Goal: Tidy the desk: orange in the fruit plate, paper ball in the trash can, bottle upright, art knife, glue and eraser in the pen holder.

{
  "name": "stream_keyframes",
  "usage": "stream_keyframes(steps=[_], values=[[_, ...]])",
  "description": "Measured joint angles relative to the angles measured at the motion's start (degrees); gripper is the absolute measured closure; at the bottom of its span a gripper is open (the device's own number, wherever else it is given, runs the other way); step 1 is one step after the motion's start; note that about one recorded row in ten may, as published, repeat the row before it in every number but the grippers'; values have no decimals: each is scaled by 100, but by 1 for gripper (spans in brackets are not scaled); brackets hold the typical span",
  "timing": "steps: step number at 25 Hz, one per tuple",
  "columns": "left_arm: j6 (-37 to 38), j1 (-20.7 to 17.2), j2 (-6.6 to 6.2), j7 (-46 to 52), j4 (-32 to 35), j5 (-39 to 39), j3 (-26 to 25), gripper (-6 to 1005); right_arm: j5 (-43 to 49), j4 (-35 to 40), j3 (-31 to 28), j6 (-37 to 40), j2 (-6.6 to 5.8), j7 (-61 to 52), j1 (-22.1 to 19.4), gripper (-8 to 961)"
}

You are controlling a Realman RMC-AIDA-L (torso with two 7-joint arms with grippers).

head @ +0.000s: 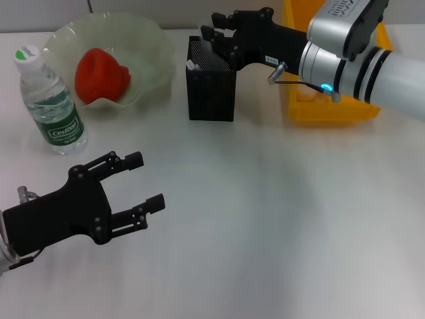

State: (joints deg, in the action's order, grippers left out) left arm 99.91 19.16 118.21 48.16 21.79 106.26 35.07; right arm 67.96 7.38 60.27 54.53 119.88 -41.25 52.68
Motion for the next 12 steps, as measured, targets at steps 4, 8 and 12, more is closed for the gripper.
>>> stream_keyframes(steps=[4, 8, 12], values=[[19, -5, 0, 0, 11, 0, 0, 199, 2, 11, 0, 42, 0, 1, -49, 691], [31, -16, -4, 0, 18, 0, -1, 198, 2, 11, -28, 54, 0, 1, -59, 555], [32, -21, -5, 0, 18, 0, -6, 198, -42, 21, -62, 116, 0, 1, -106, 426]])
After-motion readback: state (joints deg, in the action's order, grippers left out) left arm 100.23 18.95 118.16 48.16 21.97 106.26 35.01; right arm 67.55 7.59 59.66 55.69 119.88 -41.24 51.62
